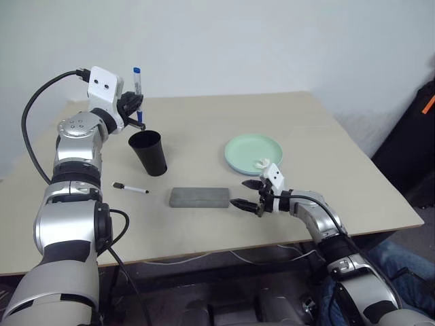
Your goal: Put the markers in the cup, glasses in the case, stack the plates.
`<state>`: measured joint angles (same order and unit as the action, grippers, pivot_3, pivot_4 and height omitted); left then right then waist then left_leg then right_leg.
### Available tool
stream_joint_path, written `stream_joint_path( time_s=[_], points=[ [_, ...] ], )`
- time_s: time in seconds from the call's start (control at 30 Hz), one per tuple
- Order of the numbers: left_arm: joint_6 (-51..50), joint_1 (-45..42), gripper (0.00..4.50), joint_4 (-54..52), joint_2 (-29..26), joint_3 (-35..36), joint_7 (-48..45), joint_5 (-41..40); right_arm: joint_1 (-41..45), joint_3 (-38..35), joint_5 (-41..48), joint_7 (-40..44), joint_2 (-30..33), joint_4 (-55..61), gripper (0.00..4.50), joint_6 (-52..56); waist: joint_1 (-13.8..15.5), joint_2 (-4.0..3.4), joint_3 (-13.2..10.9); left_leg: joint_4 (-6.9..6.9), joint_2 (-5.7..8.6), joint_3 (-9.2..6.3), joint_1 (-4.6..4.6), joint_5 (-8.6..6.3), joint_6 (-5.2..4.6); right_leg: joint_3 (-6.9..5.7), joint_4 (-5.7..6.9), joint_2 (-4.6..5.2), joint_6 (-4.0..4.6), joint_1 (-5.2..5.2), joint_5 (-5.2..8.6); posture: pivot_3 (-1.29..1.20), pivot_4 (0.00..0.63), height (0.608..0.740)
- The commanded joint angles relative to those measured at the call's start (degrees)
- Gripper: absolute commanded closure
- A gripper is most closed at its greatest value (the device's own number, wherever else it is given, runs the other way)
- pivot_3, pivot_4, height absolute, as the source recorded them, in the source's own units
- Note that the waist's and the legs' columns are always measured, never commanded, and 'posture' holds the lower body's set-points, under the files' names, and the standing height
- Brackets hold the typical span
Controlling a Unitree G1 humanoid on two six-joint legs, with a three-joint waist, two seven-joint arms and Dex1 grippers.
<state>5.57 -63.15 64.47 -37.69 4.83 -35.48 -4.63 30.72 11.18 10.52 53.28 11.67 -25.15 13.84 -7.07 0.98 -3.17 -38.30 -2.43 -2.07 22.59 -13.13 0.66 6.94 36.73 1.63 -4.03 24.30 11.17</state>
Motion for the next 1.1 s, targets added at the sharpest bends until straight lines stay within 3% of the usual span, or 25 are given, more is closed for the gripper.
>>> stream_joint_path(
  time_s=[0.03,0.63,1.03,1.1],
  points=[
    [-0.68,2.39,4.43,-0.64,1.13,1.02,0.14,-0.24,0.97,-0.34,0.23,-0.06,-0.14,1.93,0.05,-0.31,-0.02,-0.03,0.01,0.00,0.00,0.01,-0.02,0.00,0.00,0.01,0.00,0.00,0.00,-0.01,0.00,0.00,0.000,0.740],
    [-3.08,5.72,4.43,-2.56,2.65,1.35,1.80,0.61,1.81,-0.29,0.07,-0.04,-0.68,0.63,0.05,-0.94,-0.05,0.10,0.01,0.03,0.00,0.00,-0.01,0.00,0.02,0.00,-0.02,0.00,0.00,0.00,0.00,0.00,0.000,0.740],
    [-2.62,5.43,0.35,-3.18,2.74,1.71,0.58,0.10,2.01,-0.41,0.04,-0.13,-0.92,0.00,0.05,-1.36,-0.04,0.10,0.01,0.03,0.00,0.00,0.00,0.00,0.02,0.00,-0.03,0.00,0.00,0.01,0.00,0.00,0.000,0.740],
    [-2.47,5.30,0.35,-4.00,2.94,2.12,-0.09,-0.50,2.10,-0.40,0.03,-0.15,-0.98,-0.15,0.05,-1.47,-0.04,0.10,0.01,0.03,0.00,0.00,0.00,0.00,0.02,0.00,-0.03,0.00,0.00,0.00,0.00,0.00,0.000,0.740]
  ],
)
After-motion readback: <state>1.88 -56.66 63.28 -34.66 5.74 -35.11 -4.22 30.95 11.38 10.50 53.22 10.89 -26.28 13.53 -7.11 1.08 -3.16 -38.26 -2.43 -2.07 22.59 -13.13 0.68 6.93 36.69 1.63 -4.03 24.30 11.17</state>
